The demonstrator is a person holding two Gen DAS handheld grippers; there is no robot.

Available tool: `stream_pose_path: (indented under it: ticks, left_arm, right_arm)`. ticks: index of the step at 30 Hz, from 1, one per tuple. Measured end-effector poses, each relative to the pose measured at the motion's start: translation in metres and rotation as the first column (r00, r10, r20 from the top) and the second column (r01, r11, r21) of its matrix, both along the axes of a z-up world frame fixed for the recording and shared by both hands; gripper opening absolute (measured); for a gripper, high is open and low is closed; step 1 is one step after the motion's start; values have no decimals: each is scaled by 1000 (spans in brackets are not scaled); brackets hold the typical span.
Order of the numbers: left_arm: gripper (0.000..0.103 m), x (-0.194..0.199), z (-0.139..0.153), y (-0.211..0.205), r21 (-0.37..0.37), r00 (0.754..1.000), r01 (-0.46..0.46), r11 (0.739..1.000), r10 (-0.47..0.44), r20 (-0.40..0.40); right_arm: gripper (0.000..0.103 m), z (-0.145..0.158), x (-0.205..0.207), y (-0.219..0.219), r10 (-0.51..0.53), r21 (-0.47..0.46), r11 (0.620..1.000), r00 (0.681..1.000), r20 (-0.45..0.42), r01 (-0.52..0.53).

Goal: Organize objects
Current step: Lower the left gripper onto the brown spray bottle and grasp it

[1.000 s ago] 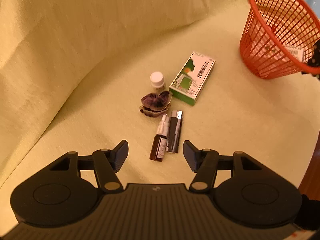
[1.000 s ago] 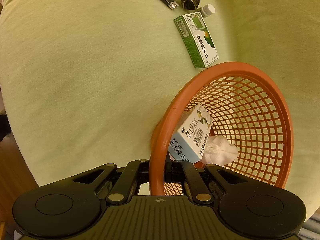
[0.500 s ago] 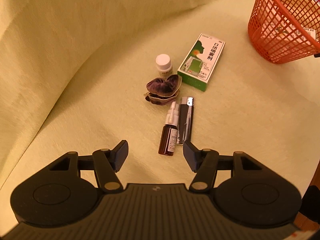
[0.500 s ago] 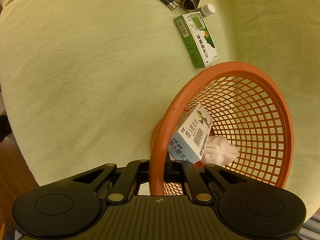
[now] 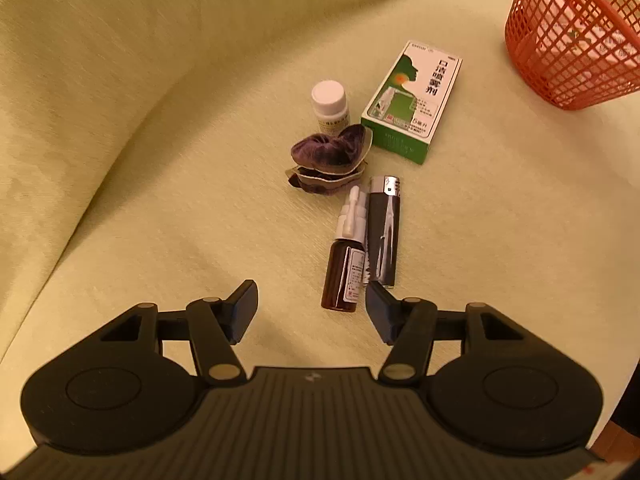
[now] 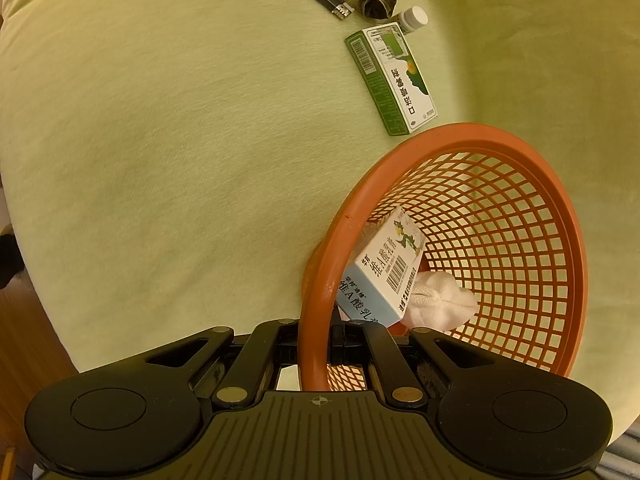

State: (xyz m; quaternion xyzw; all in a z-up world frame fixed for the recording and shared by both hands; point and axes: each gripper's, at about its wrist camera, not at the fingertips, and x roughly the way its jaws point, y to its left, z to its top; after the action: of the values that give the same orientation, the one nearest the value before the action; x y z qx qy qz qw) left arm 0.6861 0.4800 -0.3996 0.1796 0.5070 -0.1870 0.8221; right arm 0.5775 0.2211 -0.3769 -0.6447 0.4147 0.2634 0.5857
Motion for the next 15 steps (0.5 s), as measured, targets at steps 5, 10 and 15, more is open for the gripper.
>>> stream_pose_path:
  ticks: [5,10,15]
  left_arm:
    - [48,5,-12,-1,-4,1000,2,1000,-2,-6]
    - [47,8,-19,-6,-11,1000,0,1000,0,-10]
    - [43,10,-25,-10,-6,1000,14,1000,-14,-18]
  right_arm:
    - [0,0,1,-1,1,3,1000,1000,-1,-1]
    - [0,0,1,-1,3,6,1000,1000,-1,-3]
    - [0,0,1,-1,4,8,1000,1000,-1,-4]
